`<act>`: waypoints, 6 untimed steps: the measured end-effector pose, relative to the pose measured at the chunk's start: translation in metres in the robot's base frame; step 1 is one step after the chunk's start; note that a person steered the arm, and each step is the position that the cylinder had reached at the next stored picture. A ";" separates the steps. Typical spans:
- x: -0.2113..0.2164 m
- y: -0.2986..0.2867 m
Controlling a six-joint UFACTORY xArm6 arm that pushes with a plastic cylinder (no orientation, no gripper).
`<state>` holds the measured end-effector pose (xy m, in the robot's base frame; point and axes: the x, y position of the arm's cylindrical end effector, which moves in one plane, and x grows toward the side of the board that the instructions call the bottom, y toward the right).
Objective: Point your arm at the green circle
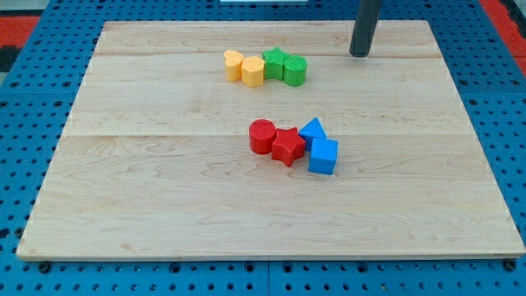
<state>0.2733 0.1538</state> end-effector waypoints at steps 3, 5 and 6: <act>0.021 -0.014; 0.026 -0.060; 0.046 -0.100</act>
